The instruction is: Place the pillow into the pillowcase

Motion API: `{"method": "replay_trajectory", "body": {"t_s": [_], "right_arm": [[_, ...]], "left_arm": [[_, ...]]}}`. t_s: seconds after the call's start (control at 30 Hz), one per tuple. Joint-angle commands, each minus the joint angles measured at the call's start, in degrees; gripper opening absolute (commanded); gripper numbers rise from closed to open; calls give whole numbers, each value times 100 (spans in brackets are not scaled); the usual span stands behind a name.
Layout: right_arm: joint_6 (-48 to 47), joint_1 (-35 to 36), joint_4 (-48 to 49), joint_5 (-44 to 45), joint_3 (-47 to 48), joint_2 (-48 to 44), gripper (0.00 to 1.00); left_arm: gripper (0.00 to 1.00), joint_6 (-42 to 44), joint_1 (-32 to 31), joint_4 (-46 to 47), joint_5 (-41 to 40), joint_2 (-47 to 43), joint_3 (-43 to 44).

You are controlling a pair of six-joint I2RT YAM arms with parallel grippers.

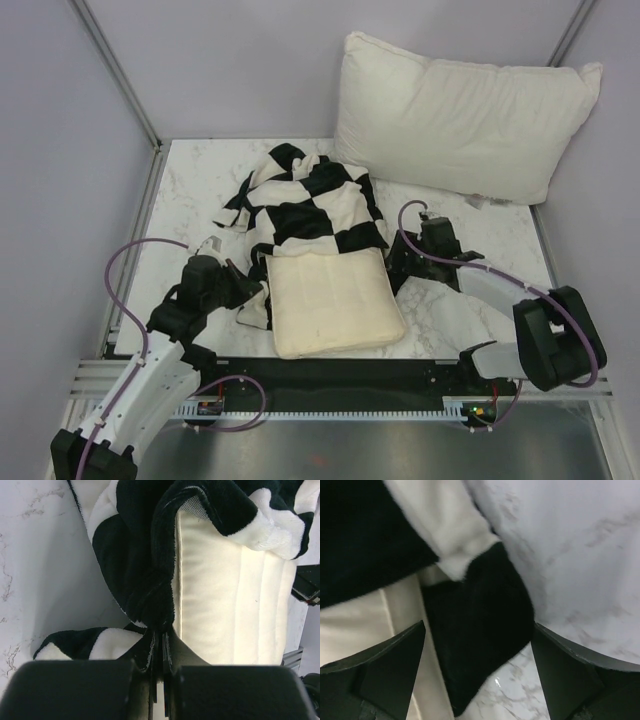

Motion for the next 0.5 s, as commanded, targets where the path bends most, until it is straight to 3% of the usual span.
{"method": "replay_trajectory", "body": {"t_s": [0.0,0.03,0.07,0.1,0.13,0.17,0.3,0.33,0.47], "right_arm": [[-261,472,363,34,490,570,92],[-218,517,319,9,517,651,84],[-183,561,327,-26,465,678,70],[-139,640,345,-44,412,626,23],[-69,667,380,-105,342,530,6],[-42,702,389,-149,158,381,0],[38,764,-5,-202,155,-1162,0],[29,764,-477,-202,322,-1420,0],[-190,764,-1762,-167,2127,-2029,0]], "left_arm": [[2,69,28,19,51,-56,236],[2,69,28,10,156,-56,244],[2,95,28,10,226,-47,271],[2,139,28,10,305,-64,280],[2,157,28,10,384,-73,288],[2,174,28,10,551,-73,349],[2,113,20,2,1087,-126,753],[2,104,28,-25,1210,-82,920],[2,69,28,-437,1851,259,2454]]}}
